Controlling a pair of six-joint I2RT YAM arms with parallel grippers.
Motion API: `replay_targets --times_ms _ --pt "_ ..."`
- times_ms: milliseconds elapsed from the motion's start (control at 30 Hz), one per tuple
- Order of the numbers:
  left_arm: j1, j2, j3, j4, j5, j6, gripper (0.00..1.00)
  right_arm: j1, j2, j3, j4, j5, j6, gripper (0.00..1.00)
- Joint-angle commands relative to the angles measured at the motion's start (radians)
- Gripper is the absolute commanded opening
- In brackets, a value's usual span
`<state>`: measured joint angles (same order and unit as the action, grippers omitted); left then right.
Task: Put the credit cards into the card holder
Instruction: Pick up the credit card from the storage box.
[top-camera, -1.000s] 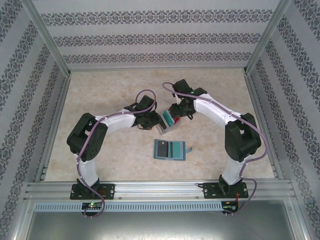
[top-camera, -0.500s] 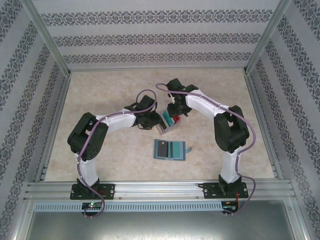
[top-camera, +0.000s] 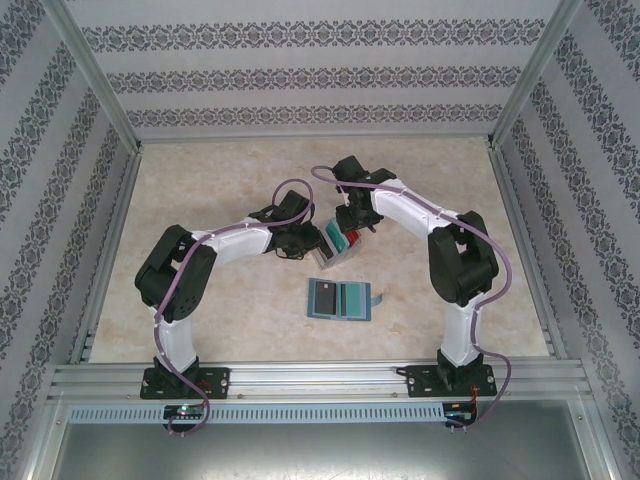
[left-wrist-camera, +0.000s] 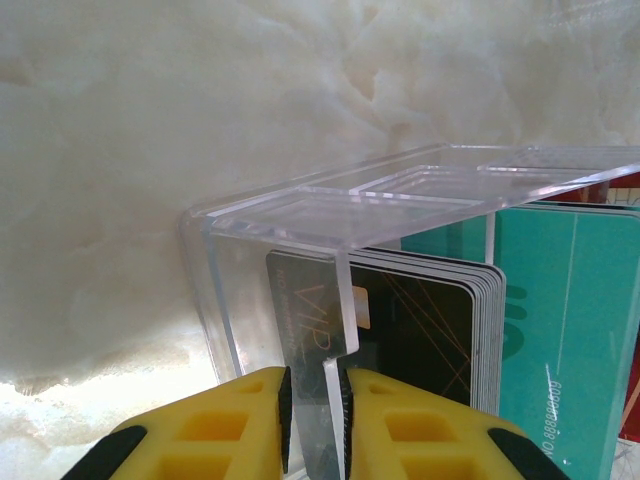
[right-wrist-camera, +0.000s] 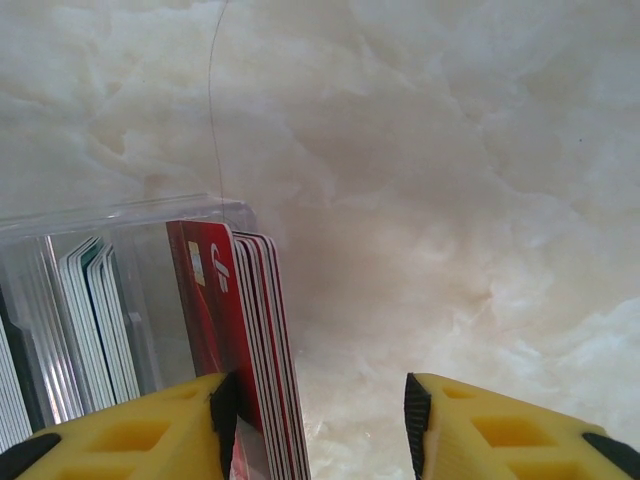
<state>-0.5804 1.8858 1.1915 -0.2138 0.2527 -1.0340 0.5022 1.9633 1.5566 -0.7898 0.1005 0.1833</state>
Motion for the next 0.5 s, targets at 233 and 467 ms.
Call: replay_targets --times_ms 233,467 --pt "0.009 0.021 -0.008 -0.063 0.001 0.017 0.22 0.013 -0.050 0.023 -0.025 0.085 -0.011 0.45" --pt "0.010 0.020 -0.015 -0.051 0.005 0.011 0.22 0.017 -0.046 0.026 -0.026 0.050 -0.013 0.38"
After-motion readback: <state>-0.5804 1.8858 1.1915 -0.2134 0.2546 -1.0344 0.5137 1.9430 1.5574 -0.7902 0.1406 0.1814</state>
